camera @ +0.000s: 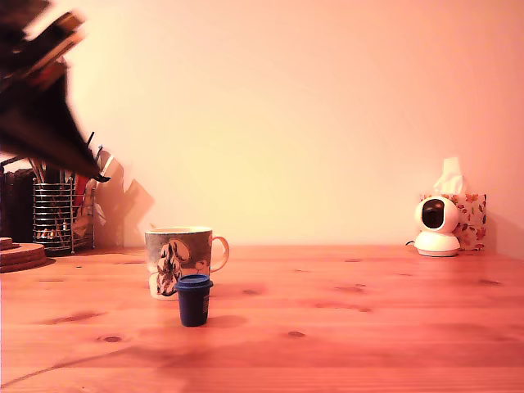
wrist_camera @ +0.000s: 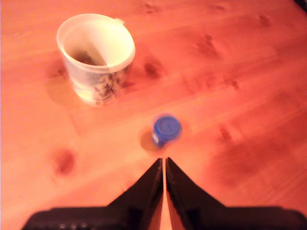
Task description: Pick up the coffee capsules on the table and drop them inside the coffee cup
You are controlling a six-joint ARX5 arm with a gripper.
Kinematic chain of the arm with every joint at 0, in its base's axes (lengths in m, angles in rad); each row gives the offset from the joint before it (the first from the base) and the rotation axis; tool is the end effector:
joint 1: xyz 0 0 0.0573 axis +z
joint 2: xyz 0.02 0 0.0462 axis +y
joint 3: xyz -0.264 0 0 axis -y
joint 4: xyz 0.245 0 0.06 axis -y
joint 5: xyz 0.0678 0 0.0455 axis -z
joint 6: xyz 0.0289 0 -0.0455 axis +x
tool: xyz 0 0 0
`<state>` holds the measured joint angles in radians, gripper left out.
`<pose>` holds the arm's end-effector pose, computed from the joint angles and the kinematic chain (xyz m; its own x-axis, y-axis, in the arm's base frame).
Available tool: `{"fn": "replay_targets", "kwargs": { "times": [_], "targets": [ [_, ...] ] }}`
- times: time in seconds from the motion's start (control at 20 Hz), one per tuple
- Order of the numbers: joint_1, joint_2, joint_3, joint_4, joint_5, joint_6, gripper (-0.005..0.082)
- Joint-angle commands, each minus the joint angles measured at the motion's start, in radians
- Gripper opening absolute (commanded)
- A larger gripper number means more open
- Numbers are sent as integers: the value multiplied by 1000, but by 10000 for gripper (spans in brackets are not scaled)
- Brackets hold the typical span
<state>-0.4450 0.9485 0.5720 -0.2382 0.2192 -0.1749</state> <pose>0.1728 -0.0894 0.2284 0.6261 -0.5395 -0.5629 0.4811 0.8355 -0.2656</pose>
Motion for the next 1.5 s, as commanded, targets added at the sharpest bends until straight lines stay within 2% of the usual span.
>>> {"fn": "replay_targets", "kwargs": {
  "times": [0.0,0.15,0.6,0.8,0.9,1.05,1.2,1.45],
  "targets": [
    [-14,-50,-41,58,-15,3,-23],
    [-32,-105,-80,59,-15,36,-23],
    [-80,-199,-90,-2,-16,45,-23],
    [-84,-262,-140,-4,-17,44,-23],
    [-84,-295,-172,-3,-18,22,-23],
    [-84,-330,-203,-1,-27,14,-23],
    [-84,-342,-223,2,-58,9,-23],
    [-84,-341,-223,-1,-60,10,-23]
  ]
}}
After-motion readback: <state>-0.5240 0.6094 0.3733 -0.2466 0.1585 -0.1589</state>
